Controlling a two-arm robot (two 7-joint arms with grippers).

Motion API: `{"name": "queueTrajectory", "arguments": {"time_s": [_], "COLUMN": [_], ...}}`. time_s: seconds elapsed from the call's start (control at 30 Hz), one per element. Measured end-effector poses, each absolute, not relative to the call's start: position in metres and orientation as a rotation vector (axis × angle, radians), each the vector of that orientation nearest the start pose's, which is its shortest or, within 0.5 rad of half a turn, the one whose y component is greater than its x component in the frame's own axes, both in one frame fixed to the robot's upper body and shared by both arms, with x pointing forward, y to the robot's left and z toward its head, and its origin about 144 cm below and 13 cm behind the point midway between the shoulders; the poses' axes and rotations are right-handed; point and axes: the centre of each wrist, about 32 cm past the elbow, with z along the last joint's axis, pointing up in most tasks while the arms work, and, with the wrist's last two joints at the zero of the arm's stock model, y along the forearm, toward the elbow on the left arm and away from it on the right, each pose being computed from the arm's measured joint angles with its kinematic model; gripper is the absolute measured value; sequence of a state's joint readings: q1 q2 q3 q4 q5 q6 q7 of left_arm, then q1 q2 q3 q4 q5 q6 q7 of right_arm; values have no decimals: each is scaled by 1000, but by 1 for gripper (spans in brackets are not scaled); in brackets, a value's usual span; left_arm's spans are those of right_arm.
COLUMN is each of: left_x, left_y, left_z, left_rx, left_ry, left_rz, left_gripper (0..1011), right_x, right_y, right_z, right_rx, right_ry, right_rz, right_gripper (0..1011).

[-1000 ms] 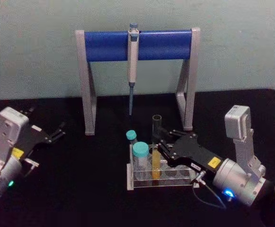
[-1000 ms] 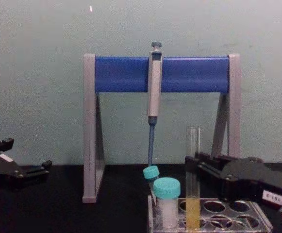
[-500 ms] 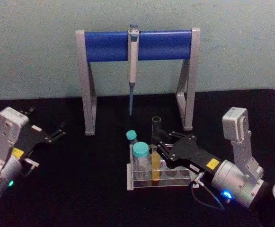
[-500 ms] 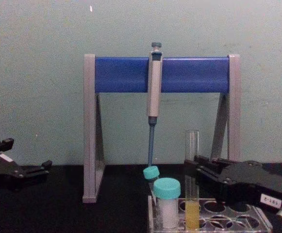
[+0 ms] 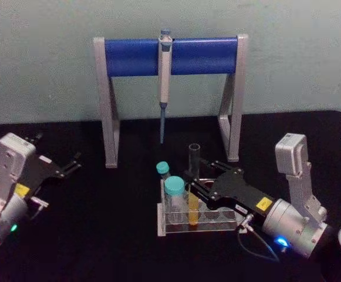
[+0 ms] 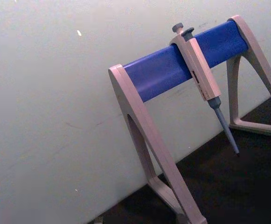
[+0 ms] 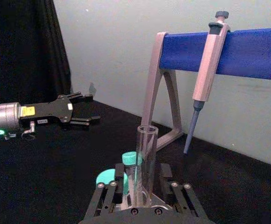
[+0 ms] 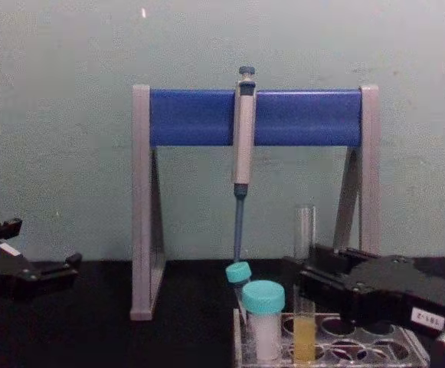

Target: Pick up the test tube from the test tube rack, shake it, then place it back into the test tube rack.

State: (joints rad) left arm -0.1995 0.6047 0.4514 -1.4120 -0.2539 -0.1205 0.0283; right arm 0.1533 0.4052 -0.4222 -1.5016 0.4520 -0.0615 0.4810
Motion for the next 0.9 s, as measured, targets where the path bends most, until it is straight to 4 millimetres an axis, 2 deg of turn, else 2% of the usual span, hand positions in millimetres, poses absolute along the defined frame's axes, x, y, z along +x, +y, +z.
{"name": "queueTrajectory", "arguments": {"time_s": [0.13,0.27,0.37,0.43,0.47,0.6,0.9], "left_x": [489,489,489,489,489,489,489], "left_y": [310,310,310,310,310,310,310], "left_z": [1140,1140,1140,1140,1140,1140,1140], "left_rx": [304,304,304,304,304,304,304], "left_ry": [-285,-285,-285,-285,-285,-285,-285], "left_rz": [1248,1248,1248,1248,1248,1248,1248], "left_gripper": [1001,1001,1001,1001,1001,1001,1001], "right_x": [479,479,479,479,479,479,479], "right_y": [-231,-231,-231,-231,-231,-231,-231], "right_z": [1144,1144,1144,1144,1144,1144,1144], "right_rx": [0,1,1,1,1,2,2], "right_ry": [30,30,30,30,30,30,30], "right_rz": [-734,-733,-733,-733,-733,-732,-732], "right_gripper": [623,705,839,873,921,999,1000]}}
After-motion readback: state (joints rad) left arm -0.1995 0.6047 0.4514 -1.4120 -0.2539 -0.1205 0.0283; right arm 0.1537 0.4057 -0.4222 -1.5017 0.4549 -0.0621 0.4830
